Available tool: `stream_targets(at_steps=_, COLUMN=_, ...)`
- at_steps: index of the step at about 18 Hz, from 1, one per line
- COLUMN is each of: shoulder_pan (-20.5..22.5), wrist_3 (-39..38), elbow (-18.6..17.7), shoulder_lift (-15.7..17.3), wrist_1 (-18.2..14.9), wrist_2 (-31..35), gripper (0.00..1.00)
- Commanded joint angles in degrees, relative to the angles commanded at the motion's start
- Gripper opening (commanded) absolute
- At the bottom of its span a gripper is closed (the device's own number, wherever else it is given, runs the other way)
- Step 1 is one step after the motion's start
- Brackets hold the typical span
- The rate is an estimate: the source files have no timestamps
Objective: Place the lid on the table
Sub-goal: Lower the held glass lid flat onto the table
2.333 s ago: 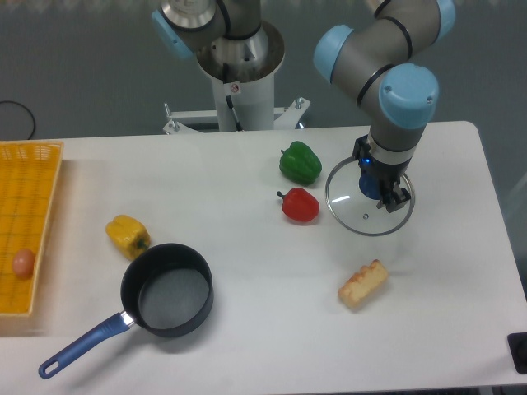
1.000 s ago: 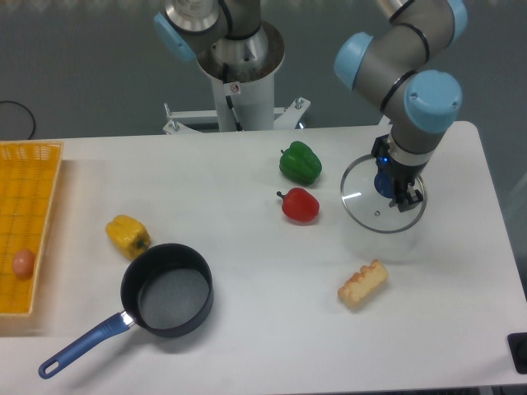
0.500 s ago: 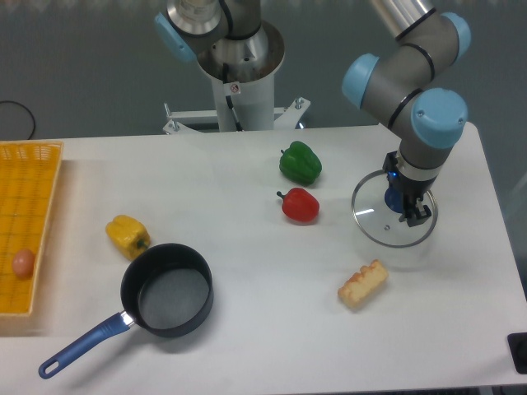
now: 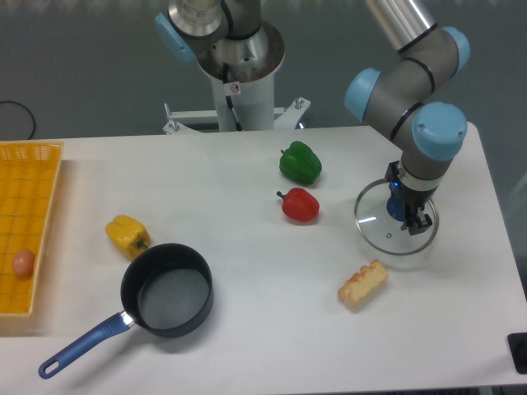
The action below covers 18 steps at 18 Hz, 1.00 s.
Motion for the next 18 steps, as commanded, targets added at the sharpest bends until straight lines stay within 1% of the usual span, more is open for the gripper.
stream_targets(at_steps=3, shoulder_pan=0.1, wrist_3=0.0, elbow=0.0, shoulder_lift=-0.9, wrist_1=1.1, wrist_2=0.0, gripper=0.65)
stream_targets(at_steps=13, shoulder_pan=0.3, wrist_3=0.0, elbow=0.6, shoulder_lift=-2.5, wrist_1=1.6, wrist_2=-0.7, gripper=0.64)
stream_targets(at_steps=18, shoulder_pan=0.3, wrist_3=0.0, elbow=0.8, shoulder_lift=-3.3, wrist_1=2.8, wrist_2=-1.1, gripper=0.63)
